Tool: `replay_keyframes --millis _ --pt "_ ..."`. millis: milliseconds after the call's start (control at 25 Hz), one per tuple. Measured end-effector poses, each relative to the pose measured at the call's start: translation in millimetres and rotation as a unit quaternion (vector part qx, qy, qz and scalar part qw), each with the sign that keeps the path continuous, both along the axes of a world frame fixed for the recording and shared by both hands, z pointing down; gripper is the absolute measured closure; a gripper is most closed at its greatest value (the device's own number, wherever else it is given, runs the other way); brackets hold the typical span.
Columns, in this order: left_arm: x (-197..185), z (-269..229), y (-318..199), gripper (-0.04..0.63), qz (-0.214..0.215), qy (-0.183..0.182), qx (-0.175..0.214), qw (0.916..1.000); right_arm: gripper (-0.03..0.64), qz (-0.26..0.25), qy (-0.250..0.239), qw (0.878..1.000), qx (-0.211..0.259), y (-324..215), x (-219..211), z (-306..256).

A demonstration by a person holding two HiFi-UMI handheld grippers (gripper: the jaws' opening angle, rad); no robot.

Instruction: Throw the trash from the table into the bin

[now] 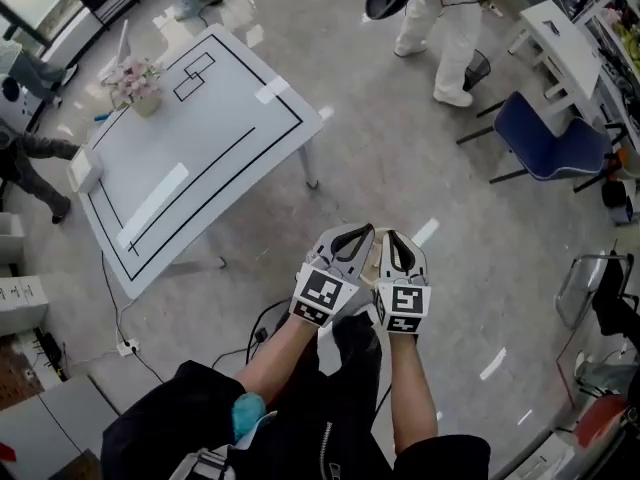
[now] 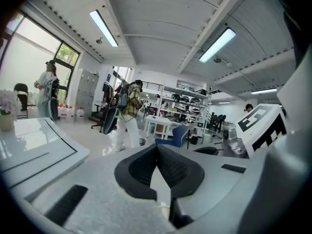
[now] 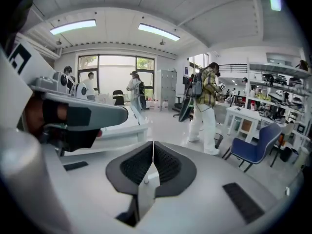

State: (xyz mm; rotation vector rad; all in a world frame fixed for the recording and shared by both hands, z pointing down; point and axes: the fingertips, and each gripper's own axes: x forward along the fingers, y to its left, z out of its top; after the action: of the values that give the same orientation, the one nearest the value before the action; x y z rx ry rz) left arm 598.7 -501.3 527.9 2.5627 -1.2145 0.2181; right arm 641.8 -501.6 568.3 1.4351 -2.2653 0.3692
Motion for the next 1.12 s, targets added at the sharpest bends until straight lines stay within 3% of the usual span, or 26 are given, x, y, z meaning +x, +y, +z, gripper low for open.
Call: replay_keyframes --millis 200,360,480,720,1000,1120 --pt "-72.2 -52.2 5.5 0.591 -0.087 -0.017 0.027 0.9957 0.601 -0.088 -0.046 0.995 0.024 4.6 -79.3 -60.0" --pt "-125.0 -90.1 17.8 0.591 -0.167 -0.027 0.047 0.9845 0.601 -0.152 -0.065 0.985 0.044 16.4 -123.0 -106.2" --pt "-155.1 -115.6 33.2 0.591 -0.203 -0.042 0.062 0.9762 0.601 -0.187 -0.084 0.977 0.058 27.0 -148.7 -136.8" --pt "-207.9 -130.7 82.4 0.591 -0.292 -0.072 0.069 0.9512 0.606 -0.272 -0.113 0.952 0.077 61.5 -201.3 -163.1" --pt "-249.6 -144.4 150.0 0.591 -0.366 -0.075 0.067 0.9253 0.607 -0.342 -0.123 0.929 0.075 119.1 -244.9 -178.5" --pt "-262.8 -148.5 168.1 0.591 -0.384 -0.07 0.07 0.9181 0.607 -0.361 -0.118 0.922 0.077 136.9 -256.3 -183.2"
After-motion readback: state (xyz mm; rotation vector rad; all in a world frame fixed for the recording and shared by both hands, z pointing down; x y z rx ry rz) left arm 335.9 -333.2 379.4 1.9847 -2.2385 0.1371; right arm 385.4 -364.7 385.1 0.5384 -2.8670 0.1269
